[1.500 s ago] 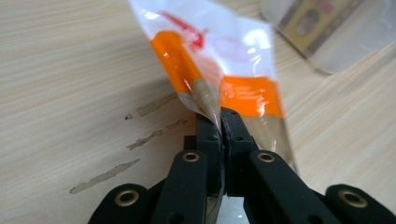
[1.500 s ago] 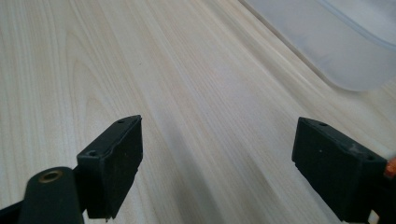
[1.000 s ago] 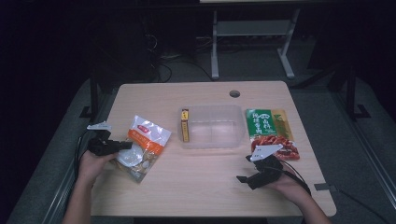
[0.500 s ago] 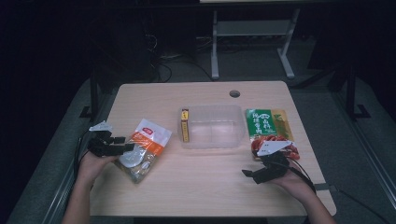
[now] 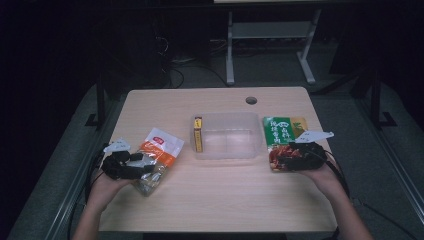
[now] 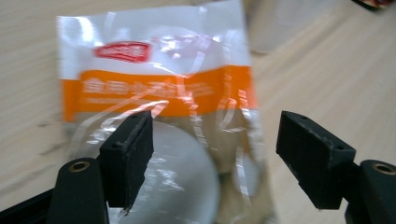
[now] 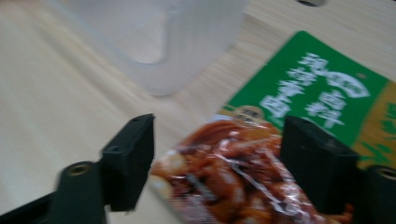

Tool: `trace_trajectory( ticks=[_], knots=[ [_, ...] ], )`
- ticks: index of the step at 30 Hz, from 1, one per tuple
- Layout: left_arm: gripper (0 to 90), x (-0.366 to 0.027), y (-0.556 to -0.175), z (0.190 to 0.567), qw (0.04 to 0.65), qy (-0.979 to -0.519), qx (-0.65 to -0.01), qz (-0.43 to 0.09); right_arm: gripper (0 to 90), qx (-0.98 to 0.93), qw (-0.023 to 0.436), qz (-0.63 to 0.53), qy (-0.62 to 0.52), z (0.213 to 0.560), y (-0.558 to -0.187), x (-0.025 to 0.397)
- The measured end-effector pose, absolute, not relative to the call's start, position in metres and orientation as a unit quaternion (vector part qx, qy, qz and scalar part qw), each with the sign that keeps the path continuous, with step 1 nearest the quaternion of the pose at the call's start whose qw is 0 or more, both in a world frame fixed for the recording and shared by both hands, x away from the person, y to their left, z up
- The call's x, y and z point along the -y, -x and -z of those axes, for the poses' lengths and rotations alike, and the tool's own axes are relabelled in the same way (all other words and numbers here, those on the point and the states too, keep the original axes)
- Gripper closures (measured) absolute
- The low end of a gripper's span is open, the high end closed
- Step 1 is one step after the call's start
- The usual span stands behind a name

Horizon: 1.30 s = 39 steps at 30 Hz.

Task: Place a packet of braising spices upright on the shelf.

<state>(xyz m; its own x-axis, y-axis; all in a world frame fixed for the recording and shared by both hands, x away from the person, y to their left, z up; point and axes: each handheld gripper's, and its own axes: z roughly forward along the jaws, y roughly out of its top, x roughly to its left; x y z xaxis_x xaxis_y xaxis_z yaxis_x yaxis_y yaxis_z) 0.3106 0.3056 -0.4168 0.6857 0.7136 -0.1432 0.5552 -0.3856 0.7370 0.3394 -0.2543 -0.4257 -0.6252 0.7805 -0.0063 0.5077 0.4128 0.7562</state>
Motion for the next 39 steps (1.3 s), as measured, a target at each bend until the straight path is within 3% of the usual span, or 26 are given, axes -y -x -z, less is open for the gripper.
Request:
trace_trajectory(
  ticks=[2, 3, 6, 8, 15, 19, 39],
  knots=[
    [26.7, -0.299, -0.304, 0.418, 0.402, -0.831, -0.372, -0.096, 50.0, -0.814, 0.185, -0.372, -0.406, 0.428, -0.345, 0.261],
    [26.7, -0.295, -0.301, 0.419, 0.401, -0.834, -0.369, -0.093, 64.6, -0.815, 0.193, -0.366, -0.406, 0.430, -0.347, 0.265],
    [26.3, -0.285, -0.295, 0.424, 0.396, -0.841, -0.357, -0.091, 82.9, -0.810, 0.195, -0.358, -0.421, 0.435, -0.356, 0.274],
    [25.7, -0.278, -0.291, 0.427, 0.391, -0.847, -0.349, -0.084, 89.6, -0.812, 0.196, -0.343, -0.429, 0.440, -0.364, 0.281],
    [25.4, -0.259, -0.287, 0.432, 0.385, -0.858, -0.332, -0.077, 89.9, -0.833, 0.201, -0.290, -0.426, 0.452, -0.382, 0.298],
    [25.5, -0.252, -0.287, 0.433, 0.379, -0.866, -0.318, -0.076, 90.0, -0.845, 0.178, -0.276, -0.422, 0.459, -0.385, 0.299],
    [25.4, -0.244, -0.283, 0.433, 0.371, -0.875, -0.301, -0.076, 90.0, -0.901, 0.116, -0.238, -0.342, 0.453, -0.352, 0.274]
  ],
)
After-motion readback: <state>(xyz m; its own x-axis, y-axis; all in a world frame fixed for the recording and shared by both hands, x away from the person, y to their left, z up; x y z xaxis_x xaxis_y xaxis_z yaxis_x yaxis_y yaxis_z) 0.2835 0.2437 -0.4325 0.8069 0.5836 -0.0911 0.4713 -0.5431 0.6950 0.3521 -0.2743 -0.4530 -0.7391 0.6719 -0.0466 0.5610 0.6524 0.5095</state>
